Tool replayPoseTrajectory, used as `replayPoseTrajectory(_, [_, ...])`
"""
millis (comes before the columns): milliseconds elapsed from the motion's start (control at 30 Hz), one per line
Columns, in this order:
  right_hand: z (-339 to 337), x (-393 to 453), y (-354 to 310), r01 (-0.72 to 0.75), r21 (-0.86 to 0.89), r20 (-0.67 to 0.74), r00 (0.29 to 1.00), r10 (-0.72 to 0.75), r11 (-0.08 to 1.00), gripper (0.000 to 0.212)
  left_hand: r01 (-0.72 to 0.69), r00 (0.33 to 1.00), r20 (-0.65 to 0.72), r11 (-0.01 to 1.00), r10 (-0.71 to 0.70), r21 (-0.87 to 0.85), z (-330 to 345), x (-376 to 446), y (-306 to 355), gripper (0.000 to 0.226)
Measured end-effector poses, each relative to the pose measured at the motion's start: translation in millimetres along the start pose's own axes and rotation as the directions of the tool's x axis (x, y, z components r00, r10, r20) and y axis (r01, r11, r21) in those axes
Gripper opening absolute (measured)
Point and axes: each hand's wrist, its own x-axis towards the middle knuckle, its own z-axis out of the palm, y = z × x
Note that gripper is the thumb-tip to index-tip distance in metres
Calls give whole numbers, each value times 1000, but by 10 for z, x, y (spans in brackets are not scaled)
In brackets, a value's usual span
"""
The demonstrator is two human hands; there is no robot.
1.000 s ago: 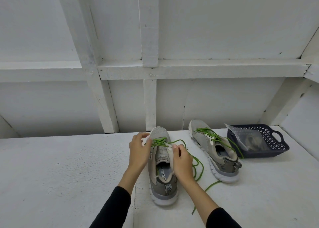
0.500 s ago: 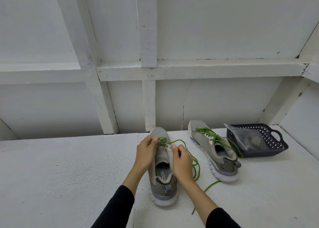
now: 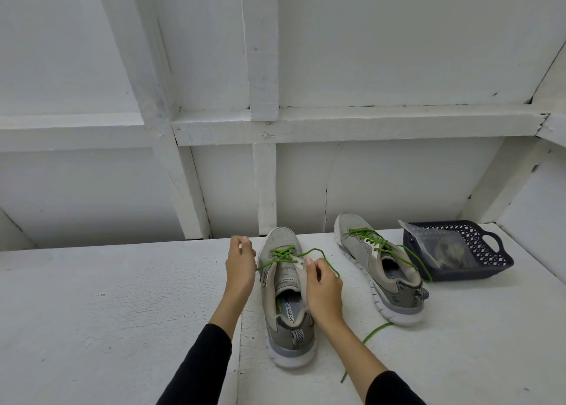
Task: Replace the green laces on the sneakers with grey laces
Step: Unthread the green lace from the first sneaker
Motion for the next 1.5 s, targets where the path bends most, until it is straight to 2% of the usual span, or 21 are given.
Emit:
replayPoseTrajectory(100, [-3,-1,6,-1,5,-2,1000,1,1000,38,-29,998,65,981,17,190,-1,-9,-4,9])
replayPoseTrajectory(167, [-2,7,10,1,3,-6,1000,-1,1000,38,-57,992,121,960,24,274,3,-32,27,22])
replayPoseTrajectory(233, [1,7,8,4,2,-4,1000,-4,1000,38,-174,980,151,917,127,358,2,-61,75,31])
replayPoseTrajectory(300, [3,-1,2,6,2,-5,1000,-6,1000,38,-336,941,198,799,273,498,16,-69,99,29])
replayPoseTrajectory(367, [0,-4,-2,5,2,-12,1000,-5,1000,38,-450,893,290,644,345,619,57,-79,101,26])
replayPoseTrajectory(500, [1,0,0,6,7,-9,1000,-6,1000,37,-529,843,426,364,329,766,124,-114,51,26])
replayPoseTrajectory(567, [5,5,8,4,2,-10,1000,-4,1000,36,-516,853,438,329,284,791,136,-105,21,26])
replayPoseTrajectory(633, [4,5,6,4,-7,-6,1000,-5,1000,36,-508,860,425,394,284,766,154,-80,-14,23])
replayPoseTrajectory(700, [2,4,3,9,-8,-4,1000,-9,1000,36,-489,871,391,591,296,641,170,-76,-39,16])
replayPoseTrajectory(767, [4,2,5,10,3,-7,1000,-10,1000,37,-379,910,333,821,248,426,165,-96,-46,12])
replayPoseTrajectory(867, [8,3,14,9,16,-10,1000,-8,1000,37,-175,960,239,980,148,96,134,-131,-42,16])
replayPoseTrajectory(933, [9,8,15,7,25,-6,1000,-6,1000,37,-37,977,197,977,80,-212,111,-123,-31,19])
replayPoseTrajectory(1000, [13,8,22,10,36,-8,1000,-10,999,37,77,986,167,849,13,-523,65,-96,1,22])
replayPoseTrajectory(1067, [16,7,27,5,34,-11,1000,-5,999,37,125,992,113,702,-64,-701,1,-49,38,24])
replayPoseTrajectory(1100, [16,5,29,5,28,-12,1000,-5,1000,37,130,991,83,675,-102,-726,-37,-16,42,25])
replayPoseTrajectory(1133, [13,3,26,7,23,-11,1000,-7,1000,38,134,990,60,694,-131,-708,-75,6,56,25])
replayPoseTrajectory(1200, [7,-3,9,14,22,-3,1000,-14,1000,38,132,990,40,818,-132,-560,-137,47,45,25])
replayPoseTrajectory(1267, [-3,-5,-4,18,12,5,1000,-18,1000,37,31,998,68,971,-15,-238,-170,47,18,22])
replayPoseTrajectory(1300, [-6,-8,-12,18,8,8,1000,-18,1000,37,-54,991,122,996,62,-68,-170,26,7,20])
replayPoseTrajectory(1433, [-14,-16,-33,16,9,2,1000,-16,1000,38,-322,923,311,894,225,310,-74,-51,50,12])
replayPoseTrajectory(1500, [-16,-17,-42,7,7,2,1000,-7,1000,37,-415,900,362,734,244,538,-4,-74,95,15])
